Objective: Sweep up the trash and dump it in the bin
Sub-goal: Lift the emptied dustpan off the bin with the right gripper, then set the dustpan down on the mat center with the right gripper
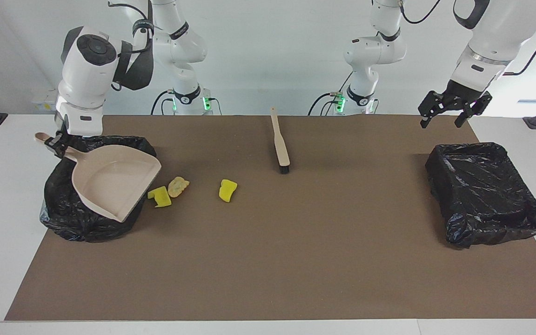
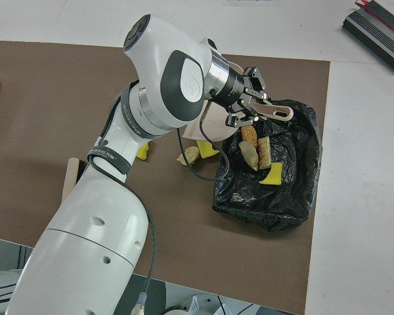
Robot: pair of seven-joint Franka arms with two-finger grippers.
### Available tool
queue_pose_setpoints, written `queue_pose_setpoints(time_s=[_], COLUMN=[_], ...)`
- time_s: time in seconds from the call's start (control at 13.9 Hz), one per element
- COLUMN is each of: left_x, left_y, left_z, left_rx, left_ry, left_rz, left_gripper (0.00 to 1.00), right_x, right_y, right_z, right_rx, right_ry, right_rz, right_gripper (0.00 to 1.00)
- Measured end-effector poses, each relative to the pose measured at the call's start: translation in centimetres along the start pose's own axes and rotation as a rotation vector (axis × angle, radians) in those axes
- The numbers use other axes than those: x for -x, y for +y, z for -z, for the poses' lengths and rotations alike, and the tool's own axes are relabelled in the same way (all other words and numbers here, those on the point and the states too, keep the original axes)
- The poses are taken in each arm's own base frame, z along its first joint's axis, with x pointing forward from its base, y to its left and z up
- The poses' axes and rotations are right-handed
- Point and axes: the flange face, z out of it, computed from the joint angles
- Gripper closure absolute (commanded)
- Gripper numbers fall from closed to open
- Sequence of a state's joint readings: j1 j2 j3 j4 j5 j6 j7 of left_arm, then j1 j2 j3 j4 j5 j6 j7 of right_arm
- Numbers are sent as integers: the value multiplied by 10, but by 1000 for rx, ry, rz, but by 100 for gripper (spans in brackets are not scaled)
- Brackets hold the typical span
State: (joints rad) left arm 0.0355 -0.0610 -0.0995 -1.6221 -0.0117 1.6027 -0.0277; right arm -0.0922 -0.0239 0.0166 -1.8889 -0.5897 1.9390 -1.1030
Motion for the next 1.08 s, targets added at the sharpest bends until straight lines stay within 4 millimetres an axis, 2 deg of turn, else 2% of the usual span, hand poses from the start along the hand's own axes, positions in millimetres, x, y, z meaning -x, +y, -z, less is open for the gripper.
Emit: queue_pose_setpoints(time_s=[0.14,0.29,0.65,1.08], left_x=[0,0,0,0], left_y=[0,0,0,1], left_z=[0,0,0,0], left_rx=[1,2,2,2], left_ry=[0,0,-1,-1], left_rz=[7,10,10,10], left_gripper=[0,0,0,0], right_x=[-11,-32,-111,-209], right_y=[-8,-18,-45,-85], right_z=[-1,4,12,52], right_rx=[-75,-137,-289,-468], right_ry=[70,112,162,203], right_rz=[-94,-207,-553,-860], right_gripper=[100,100,100,100])
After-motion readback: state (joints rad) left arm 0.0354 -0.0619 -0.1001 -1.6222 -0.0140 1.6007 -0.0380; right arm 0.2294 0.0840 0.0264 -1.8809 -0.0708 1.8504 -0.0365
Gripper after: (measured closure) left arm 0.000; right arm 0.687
